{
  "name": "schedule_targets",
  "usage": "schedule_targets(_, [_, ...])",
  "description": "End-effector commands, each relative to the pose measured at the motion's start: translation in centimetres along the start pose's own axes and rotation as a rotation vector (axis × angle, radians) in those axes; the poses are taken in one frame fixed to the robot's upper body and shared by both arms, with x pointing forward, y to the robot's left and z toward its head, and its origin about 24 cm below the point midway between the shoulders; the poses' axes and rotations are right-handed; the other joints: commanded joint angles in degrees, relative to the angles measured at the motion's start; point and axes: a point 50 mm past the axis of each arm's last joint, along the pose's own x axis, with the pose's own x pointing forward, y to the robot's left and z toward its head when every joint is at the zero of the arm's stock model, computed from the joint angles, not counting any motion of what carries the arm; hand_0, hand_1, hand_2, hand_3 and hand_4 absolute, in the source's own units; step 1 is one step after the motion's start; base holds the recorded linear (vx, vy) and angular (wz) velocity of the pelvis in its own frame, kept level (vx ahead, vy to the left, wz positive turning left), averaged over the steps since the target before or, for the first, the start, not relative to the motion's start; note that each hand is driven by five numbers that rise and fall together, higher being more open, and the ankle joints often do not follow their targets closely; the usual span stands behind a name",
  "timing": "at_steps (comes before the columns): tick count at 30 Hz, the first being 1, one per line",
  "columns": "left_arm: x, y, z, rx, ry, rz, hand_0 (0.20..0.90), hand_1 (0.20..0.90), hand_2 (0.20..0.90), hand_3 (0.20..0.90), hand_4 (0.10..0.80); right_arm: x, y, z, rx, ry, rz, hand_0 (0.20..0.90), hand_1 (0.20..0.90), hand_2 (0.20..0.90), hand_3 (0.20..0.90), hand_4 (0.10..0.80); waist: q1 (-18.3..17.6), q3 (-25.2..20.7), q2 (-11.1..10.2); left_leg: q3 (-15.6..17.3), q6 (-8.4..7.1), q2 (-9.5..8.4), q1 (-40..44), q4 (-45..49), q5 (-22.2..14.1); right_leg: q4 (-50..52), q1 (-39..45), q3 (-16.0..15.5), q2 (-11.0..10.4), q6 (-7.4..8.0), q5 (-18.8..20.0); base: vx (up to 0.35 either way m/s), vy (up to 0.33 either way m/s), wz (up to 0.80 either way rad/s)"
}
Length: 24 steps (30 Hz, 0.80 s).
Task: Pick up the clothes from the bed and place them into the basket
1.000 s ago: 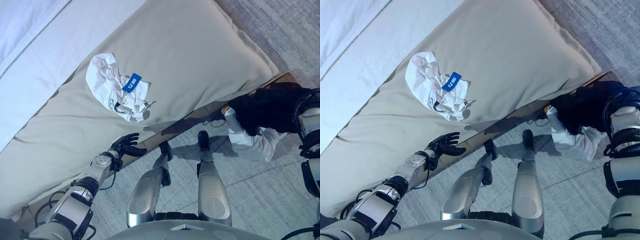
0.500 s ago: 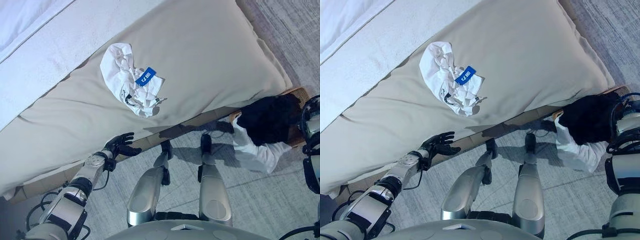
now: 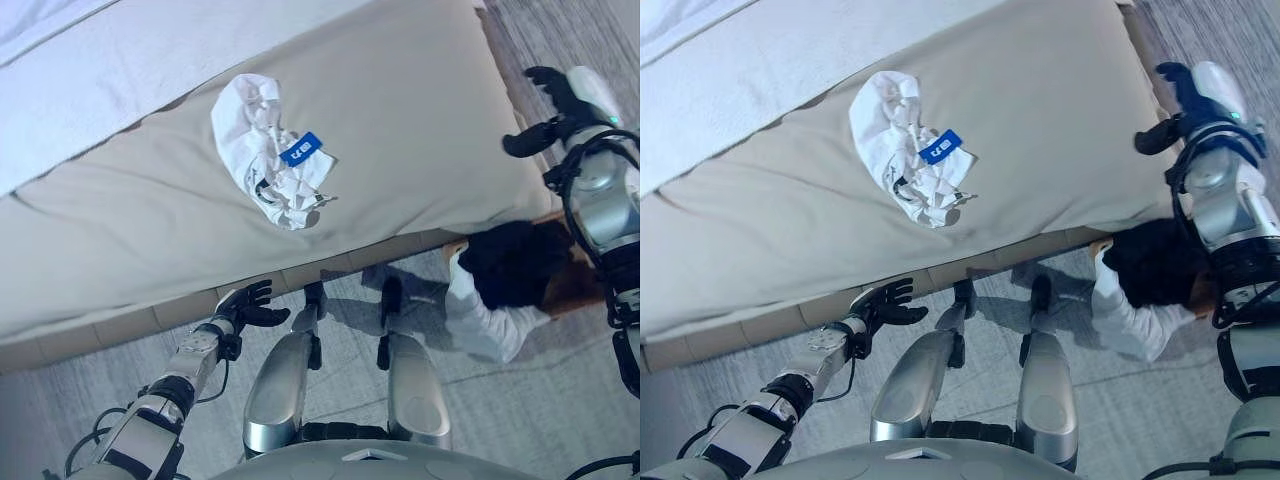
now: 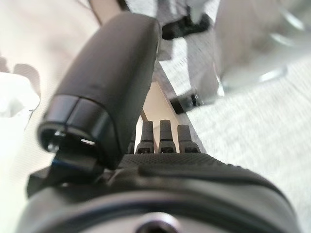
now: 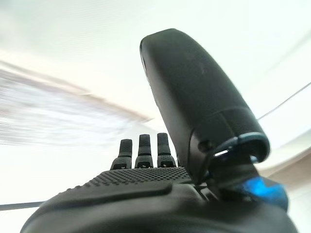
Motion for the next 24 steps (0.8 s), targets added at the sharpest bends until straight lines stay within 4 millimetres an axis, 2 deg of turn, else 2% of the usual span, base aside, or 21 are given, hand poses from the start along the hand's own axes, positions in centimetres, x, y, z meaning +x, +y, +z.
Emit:
schedule_targets(1, [-1.7,2.2,-3.0,-0.015,0.065,0.073,0.9,0.9,0.9,0.9,0.8,1.5,-1.7,3.4,-0.06,-0.083,-0.064,0.9,0.9,0.9,0.9,0.8,6.5,-2.3,-5.0,-1.8,2.31,-4.31,-3.5,10.1,-9.2,5.6,-1.5,-2.8,0.1,-2.82,-3.1,0.083,0.07,0.73])
schedule_targets(5, [-2.0,3.3,-3.1,-0.015,0.075,0.1,0.9,0.9,0.9,0.9,0.8,2.8,-1.9,5.9,-0.036,-0.095,-0.123,0.9,0.9,0.9,0.9,0.8,11.6,-0.9,-5.6,-5.1,2.82,-5.41,-6.0,11.1,-8.6,7.4,-2.1,-6.7,-0.8,-2.31,-3.4,0.059,0.045,0.59])
schedule_targets(8, [-2.2,3.5,-3.3,-0.014,0.079,0.102,0.9,0.9,0.9,0.9,0.8,3.4,-2.4,7.1,-0.014,-0.093,-0.179,0.9,0.9,0.9,0.9,0.8,14.0,-0.2,-5.3,-6.7,3.04,-5.95,-7.6,11.9,-8.3,9.3,-3.1,-8.4,-1.4,-2.26,-3.8,0.086,0.086,0.61])
schedule_targets(9, [-2.3,3.4,-3.8,-0.022,0.083,0.098,0.9,0.9,0.9,0.9,0.8,3.6,-2.6,7.8,-0.021,-0.091,-0.226,0.9,0.9,0.9,0.9,0.8,15.6,-0.2,-5.2,-7.6,3.03,-6.28,-8.3,12.7,-9.8,11.4,-3.8,-8.8,-1.8,-1.89,-5.5,0.129,0.092,0.49])
schedule_targets(17, [-3.1,3.0,-5.3,-0.062,0.066,0.075,0.9,0.9,0.9,0.9,0.8,4.0,-4.1,9.2,-0.078,-0.054,-0.378,0.9,0.9,0.9,0.9,0.8,20.2,-0.2,-3.1,-9.1,3.57,-7.47,-16.8,19.3,-10.6,20.5,-10.9,-12.3,-5.5,-2.0,-6.8,0.021,0.125,0.41])
schedule_targets(21, [-3.4,3.0,-5.7,-0.081,0.052,0.059,0.9,0.9,0.9,0.9,0.8,4.5,-3.8,8.7,-0.113,0.029,-0.298,0.9,0.9,0.9,0.9,0.8,21.7,-0.2,-2.4,-9.4,3.64,-7.89,-20.7,22.8,-11.2,24.1,-13.9,-13.0,-6.3,-2.21,-8.3,-0.018,0.083,0.08])
schedule_targets(24, [-3.7,3.4,-5.7,-0.085,0.034,0.054,0.9,0.9,0.9,0.9,0.8,4.7,-2.8,6.5,-0.151,0.198,-0.11,0.9,0.9,0.9,0.9,0.8,22.9,-0.2,-2.6,-9.8,3.51,-7.64,-22.6,24.1,-11.4,25.3,-15.6,-13.6,-6.5,-2.12,-8.7,-0.007,-0.001,0.07])
